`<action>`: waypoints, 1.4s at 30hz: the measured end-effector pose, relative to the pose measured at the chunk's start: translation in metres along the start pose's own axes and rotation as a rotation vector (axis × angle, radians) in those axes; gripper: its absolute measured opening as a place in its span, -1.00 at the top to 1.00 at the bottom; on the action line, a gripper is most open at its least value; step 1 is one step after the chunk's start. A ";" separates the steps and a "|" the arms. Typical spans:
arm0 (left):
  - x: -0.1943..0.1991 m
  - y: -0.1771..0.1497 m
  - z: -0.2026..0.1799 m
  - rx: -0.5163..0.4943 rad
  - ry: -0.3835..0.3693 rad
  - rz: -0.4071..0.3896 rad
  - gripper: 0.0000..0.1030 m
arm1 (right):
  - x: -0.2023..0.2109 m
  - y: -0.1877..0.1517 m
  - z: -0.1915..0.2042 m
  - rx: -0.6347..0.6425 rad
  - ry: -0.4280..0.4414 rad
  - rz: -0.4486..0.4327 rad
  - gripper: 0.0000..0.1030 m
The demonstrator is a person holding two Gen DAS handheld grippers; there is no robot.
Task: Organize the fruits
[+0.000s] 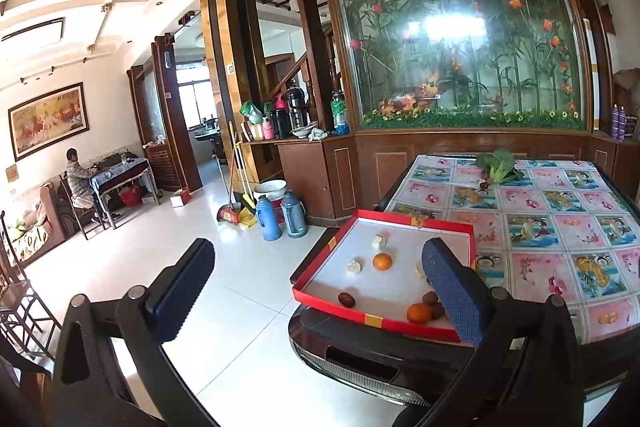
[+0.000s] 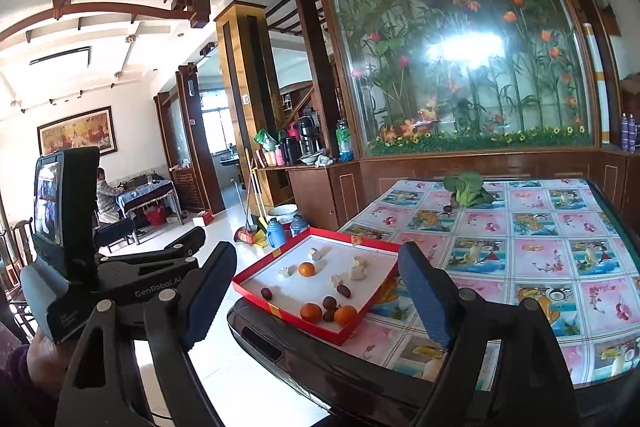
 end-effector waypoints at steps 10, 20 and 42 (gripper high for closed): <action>0.015 0.002 -0.008 0.000 -0.045 -0.018 -1.00 | 0.008 -0.001 0.008 0.051 -0.017 -0.029 -0.61; 0.022 0.007 -0.005 0.011 -0.053 -0.035 -1.00 | 0.011 0.000 0.018 0.102 -0.022 -0.052 -0.61; 0.020 0.003 0.004 0.027 -0.055 -0.025 -1.00 | 0.007 -0.004 0.025 0.135 -0.081 -0.033 -0.62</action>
Point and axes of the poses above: each gripper's, at about its wrist camera, not at the fingertips, and x roughly against the way its jaws point, z to its left, y to its top, the point moved 8 cm from there along -x, roughly the way its jaws point, and after that the axes turned 11 degrees about -y, right-handed, at the moved point
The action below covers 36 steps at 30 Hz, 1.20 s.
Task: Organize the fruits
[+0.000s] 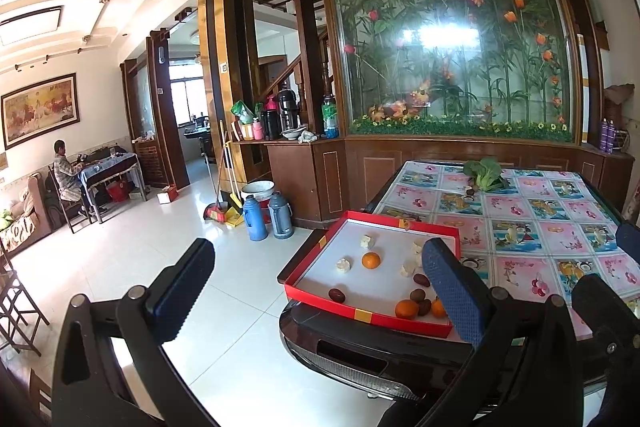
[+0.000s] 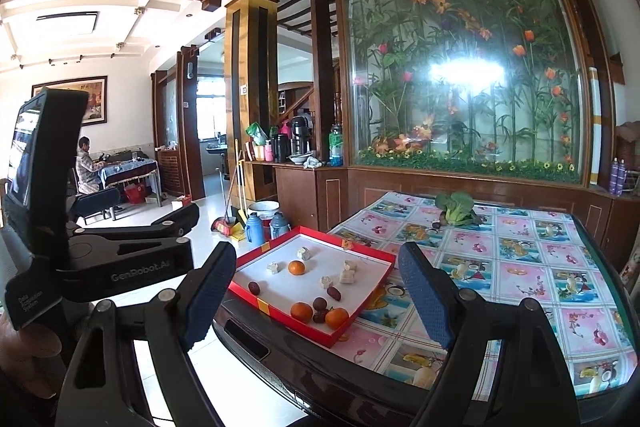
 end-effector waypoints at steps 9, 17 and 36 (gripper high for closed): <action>0.001 -0.001 0.001 0.007 -0.017 -0.007 -1.00 | -0.007 -0.002 -0.007 -0.048 -0.036 0.036 -0.69; 0.002 -0.002 0.000 0.012 -0.027 -0.008 -1.00 | -0.007 -0.003 -0.002 -0.039 -0.032 0.038 -0.73; 0.002 -0.010 -0.006 0.002 -0.058 -0.001 -1.00 | -0.012 -0.002 0.001 -0.036 -0.036 0.044 -0.75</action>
Point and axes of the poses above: each gripper's, at about its wrist camera, not at the fingertips, and x roughly against the way its jaws point, z to its left, y to its top, the point moved 8 cm from there along -x, roughly the way its jaws point, and after that the axes turned 11 degrees about -y, right-handed, at the moved point
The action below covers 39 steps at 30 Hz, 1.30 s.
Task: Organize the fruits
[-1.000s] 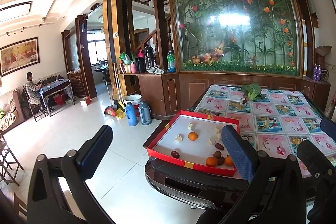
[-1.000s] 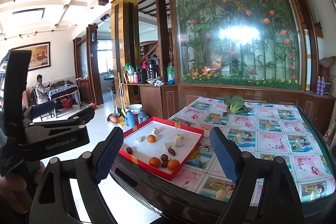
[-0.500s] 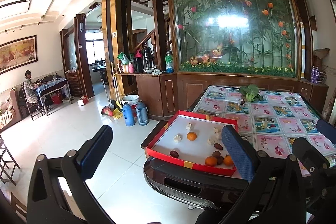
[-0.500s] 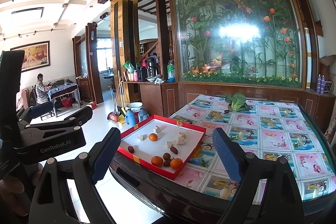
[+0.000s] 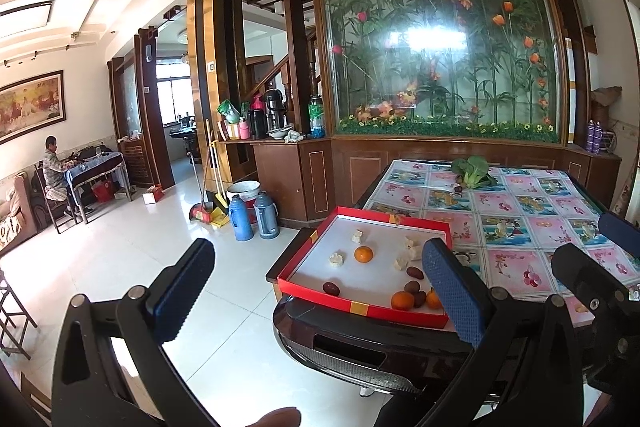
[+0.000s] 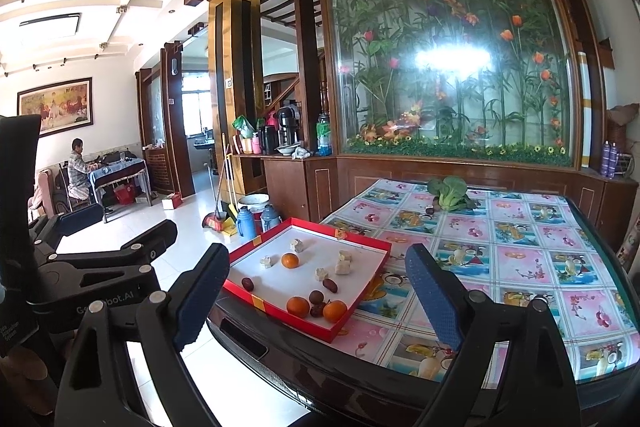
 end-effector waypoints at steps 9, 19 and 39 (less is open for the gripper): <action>-0.001 -0.005 -0.003 0.004 -0.016 0.004 -1.00 | -0.003 -0.006 -0.001 0.001 -0.015 0.009 -0.75; -0.001 -0.011 0.000 0.039 -0.057 0.001 -1.00 | -0.004 -0.007 0.000 0.006 -0.010 0.018 -0.75; 0.000 -0.019 0.021 0.093 -0.043 -0.011 -1.00 | -0.007 -0.018 0.004 0.022 0.001 0.030 -0.75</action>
Point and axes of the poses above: each gripper's, at about its wrist camera, not at the fingertips, and x roughly against the way its jaws point, z to its left, y to its top, the point moved 8 cm from there along -x, roughly the way its jaws point, and after that the axes turned 11 degrees about -y, right-handed, at the moved point
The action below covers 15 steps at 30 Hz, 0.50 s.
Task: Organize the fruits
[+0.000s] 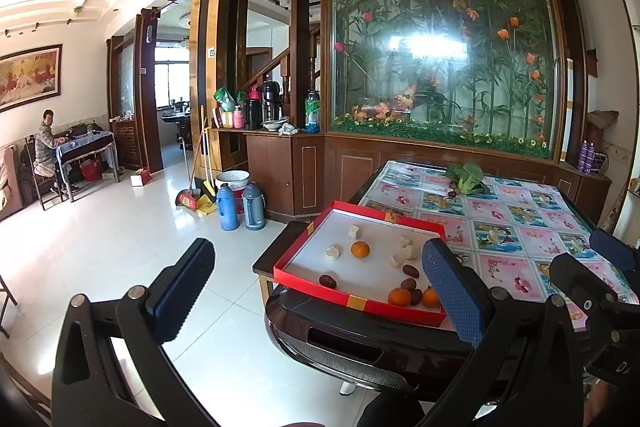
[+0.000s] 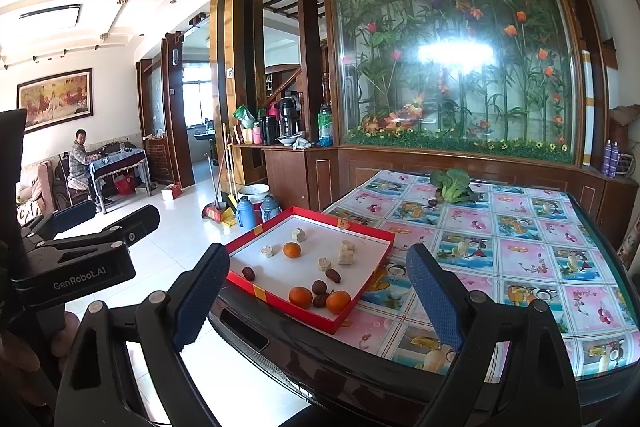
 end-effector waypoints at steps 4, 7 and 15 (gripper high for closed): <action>-0.001 -0.002 0.002 0.004 0.003 0.011 -1.00 | -0.002 -0.002 0.002 0.007 0.001 0.009 -0.76; -0.002 -0.003 0.003 0.003 0.006 0.014 -1.00 | -0.002 -0.003 0.003 0.011 0.000 0.008 -0.76; -0.003 -0.005 0.008 0.013 0.016 0.017 -1.00 | -0.002 -0.002 0.005 0.015 0.007 0.010 -0.76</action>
Point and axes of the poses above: each gripper's, at about its wrist camera, not at the fingertips, and x roughly against the way its jaws point, z to its left, y to its top, the point moved 8 cm from there along -x, roughly the way its jaws point, and after that the axes turned 11 degrees about -y, right-handed, at the moved point
